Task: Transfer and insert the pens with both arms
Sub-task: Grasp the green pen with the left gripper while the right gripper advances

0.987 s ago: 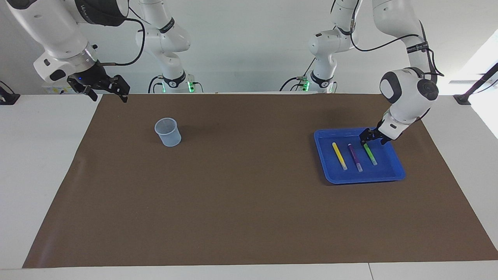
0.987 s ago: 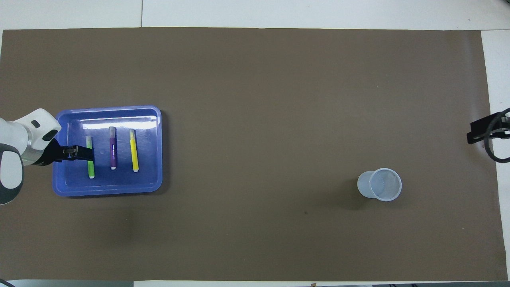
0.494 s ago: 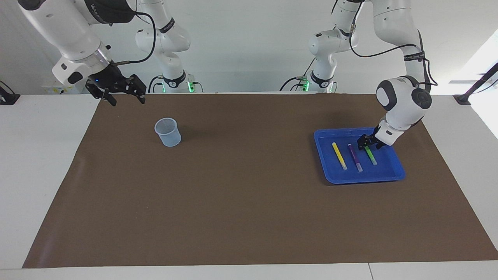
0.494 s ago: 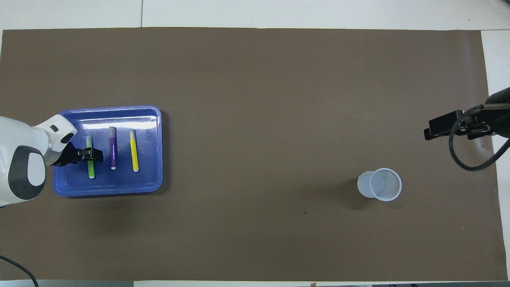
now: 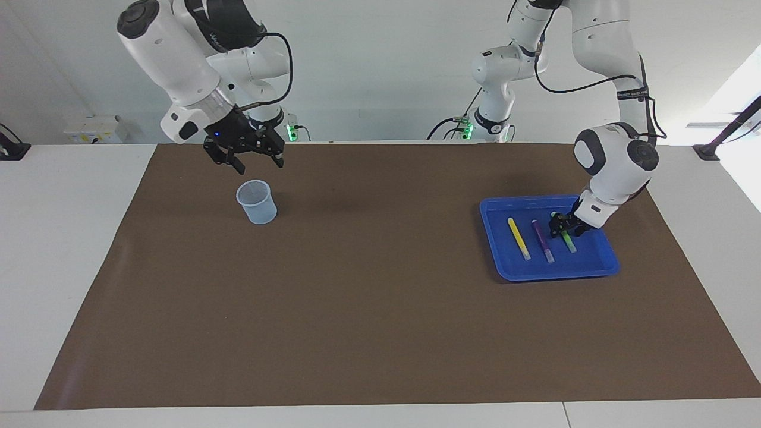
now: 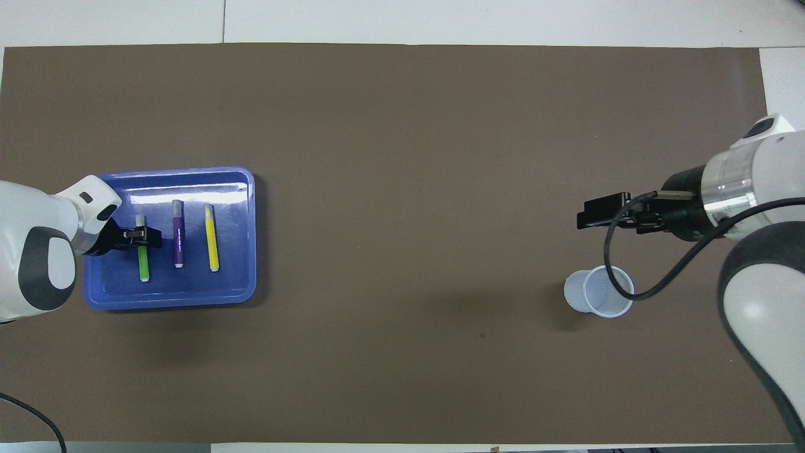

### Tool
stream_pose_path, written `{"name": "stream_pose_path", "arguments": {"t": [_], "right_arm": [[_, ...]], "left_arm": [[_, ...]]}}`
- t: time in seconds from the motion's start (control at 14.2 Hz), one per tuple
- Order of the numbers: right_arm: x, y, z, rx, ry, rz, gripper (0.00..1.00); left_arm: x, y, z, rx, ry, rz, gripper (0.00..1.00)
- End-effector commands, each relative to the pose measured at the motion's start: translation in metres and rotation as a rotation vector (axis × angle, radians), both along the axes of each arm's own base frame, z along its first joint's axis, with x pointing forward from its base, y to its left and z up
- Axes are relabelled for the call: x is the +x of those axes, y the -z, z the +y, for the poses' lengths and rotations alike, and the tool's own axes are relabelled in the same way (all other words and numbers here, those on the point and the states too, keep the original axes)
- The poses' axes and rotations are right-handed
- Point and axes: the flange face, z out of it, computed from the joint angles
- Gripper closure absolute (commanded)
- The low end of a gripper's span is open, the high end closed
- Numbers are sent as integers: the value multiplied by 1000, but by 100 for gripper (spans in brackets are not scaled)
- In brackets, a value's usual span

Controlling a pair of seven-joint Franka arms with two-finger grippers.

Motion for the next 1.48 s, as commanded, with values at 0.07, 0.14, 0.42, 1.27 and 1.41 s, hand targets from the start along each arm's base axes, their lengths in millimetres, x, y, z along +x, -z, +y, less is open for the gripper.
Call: {"name": "stream_pose_path", "arguments": {"t": [0.07, 0.14, 0.42, 1.27, 1.41], "right_arm": [[-19, 15, 21, 108, 68, 1, 0], [-18, 15, 22, 129, 83, -7, 0], [-18, 13, 29, 227, 117, 11, 0], [-41, 22, 68, 537, 313, 85, 0], [-41, 22, 69, 552, 357, 112, 0]], "left_arm": [[7, 2, 2, 5, -8, -12, 33], [7, 2, 2, 5, -8, -12, 41], [6, 3, 2, 4, -9, -7, 67], [26, -26, -9, 3, -94, 28, 100], [42, -61, -31, 6, -121, 61, 100]]}}
